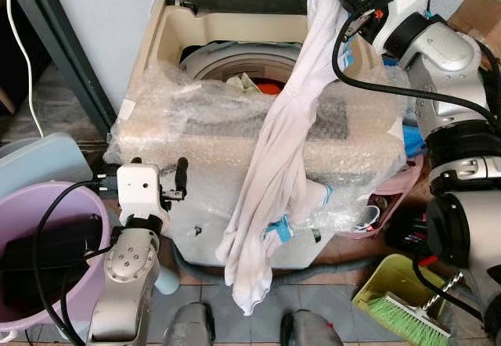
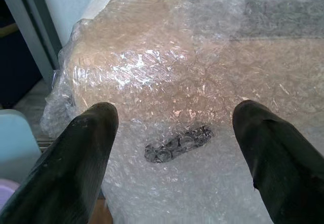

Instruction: Clothes washing

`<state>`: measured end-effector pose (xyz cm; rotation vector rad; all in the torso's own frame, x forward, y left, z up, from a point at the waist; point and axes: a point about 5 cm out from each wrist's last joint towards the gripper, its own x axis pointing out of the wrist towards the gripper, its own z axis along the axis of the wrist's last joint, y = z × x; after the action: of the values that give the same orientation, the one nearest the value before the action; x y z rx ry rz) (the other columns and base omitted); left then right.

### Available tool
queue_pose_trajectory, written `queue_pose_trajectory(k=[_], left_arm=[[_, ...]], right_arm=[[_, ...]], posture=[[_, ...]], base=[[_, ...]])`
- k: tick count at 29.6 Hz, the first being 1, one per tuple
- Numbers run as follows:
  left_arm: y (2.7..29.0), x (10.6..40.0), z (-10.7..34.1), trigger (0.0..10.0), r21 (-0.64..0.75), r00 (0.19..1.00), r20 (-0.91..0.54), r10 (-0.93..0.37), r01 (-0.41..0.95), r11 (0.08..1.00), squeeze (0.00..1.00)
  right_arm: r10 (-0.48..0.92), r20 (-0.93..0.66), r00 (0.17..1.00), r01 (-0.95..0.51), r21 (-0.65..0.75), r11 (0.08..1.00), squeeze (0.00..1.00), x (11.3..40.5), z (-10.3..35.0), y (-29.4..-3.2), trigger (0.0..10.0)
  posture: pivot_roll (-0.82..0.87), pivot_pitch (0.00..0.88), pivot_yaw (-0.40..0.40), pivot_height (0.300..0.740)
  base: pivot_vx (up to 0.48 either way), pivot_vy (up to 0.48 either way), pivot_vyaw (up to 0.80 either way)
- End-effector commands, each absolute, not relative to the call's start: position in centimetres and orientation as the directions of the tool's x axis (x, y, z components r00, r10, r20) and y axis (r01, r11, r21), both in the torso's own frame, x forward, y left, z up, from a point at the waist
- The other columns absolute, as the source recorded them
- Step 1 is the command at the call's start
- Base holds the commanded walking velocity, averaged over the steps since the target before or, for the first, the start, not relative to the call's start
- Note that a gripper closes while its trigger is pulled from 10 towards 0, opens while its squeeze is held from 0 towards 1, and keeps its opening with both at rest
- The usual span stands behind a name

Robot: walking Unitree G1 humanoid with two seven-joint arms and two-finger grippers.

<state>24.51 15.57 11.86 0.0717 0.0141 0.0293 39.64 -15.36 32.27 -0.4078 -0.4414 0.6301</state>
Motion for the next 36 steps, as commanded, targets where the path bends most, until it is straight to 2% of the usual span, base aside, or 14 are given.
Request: queue_pose_trajectory(k=[1,7,9,12,15,17,19,26,32,36], left_arm=[[16.1,24.4,12.6,10.0,0.092,0.999,0.005,0.051,-0.051,0.994,0.00],[17.2,23.5,12.6,10.0,0.106,0.993,-0.002,0.118,-0.117,0.988,0.00],[17.7,23.1,11.5,10.0,0.105,0.981,-0.049,0.189,-0.183,0.978,0.00],[18.0,23.1,11.1,10.0,0.096,0.973,-0.070,0.222,-0.215,0.972,0.00],[17.6,23.3,11.3,10.0,0.094,0.979,-0.061,0.194,-0.188,0.978,0.00],[17.1,24.1,11.6,10.0,0.088,0.987,-0.056,0.151,-0.146,0.985,0.00],[16.9,24.7,11.8,10.0,0.092,0.991,-0.052,0.125,-0.120,0.989,0.00],[16.3,26.2,12.8,10.0,0.094,0.996,-0.024,0.084,-0.082,0.992,0.00],[16.3,25.8,12.9,10.0,0.084,0.997,-0.024,0.073,-0.071,0.994,0.00],[16.5,25.4,12.3,10.0,0.082,0.995,-0.046,0.092,-0.088,0.993,0.00]], right_arm=[[0.659,0.295,0.692,-0.462,-0.520,0.718,0.00,39.6,34.1,-14.7,10.0],[0.707,0.321,0.630,-0.507,-0.519,0.688,0.00,39.5,35.2,-13.6,10.0],[0.637,0.341,0.691,-0.460,-0.473,0.752,0.00,39.9,34.5,-13.9,10.0],[0.603,0.336,0.723,-0.462,-0.415,0.784,0.00,40.0,32.7,-13.9,10.0],[0.588,0.345,0.732,-0.442,-0.417,0.794,0.00,39.4,30.6,-14.6,10.0],[0.513,0.346,0.786,-0.379,-0.385,0.841,0.00,38.2,27.3,-16.0,10.0],[0.501,0.339,0.797,-0.370,-0.382,0.847,0.00,37.7,26.3,-16.5,10.0],[0.489,0.328,0.808,-0.337,-0.423,0.841,0.00,37.9,26.7,-17.0,10.0],[0.500,0.328,0.801,-0.336,-0.446,0.830,0.00,37.2,26.5,-16.5,10.0],[0.425,0.378,0.823,-0.274,-0.392,0.878,0.00,36.6,26.4,-16.5,10.0]], posture=[[0.06,0.118,-0.020,0.740],[0.07,0.135,-0.039,0.740],[0.07,0.132,-0.047,0.740],[0.06,0.125,-0.049,0.740],[0.05,0.118,-0.036,0.740],[0.03,0.113,-0.005,0.740],[0.02,0.113,0.016,0.740],[0.01,0.117,0.058,0.740],[0.01,0.118,0.057,0.740],[0.03,0.107,0.051,0.740]], base=[[0.000,0.000,0.00],[0.000,0.000,0.00],[0.000,0.000,0.00],[0.000,0.000,0.00],[0.000,0.000,0.00],[0.000,0.000,0.80],[0.000,0.000,0.80],[0.000,0.000,0.80],[0.000,0.000,0.80],[0.000,0.000,0.80]])
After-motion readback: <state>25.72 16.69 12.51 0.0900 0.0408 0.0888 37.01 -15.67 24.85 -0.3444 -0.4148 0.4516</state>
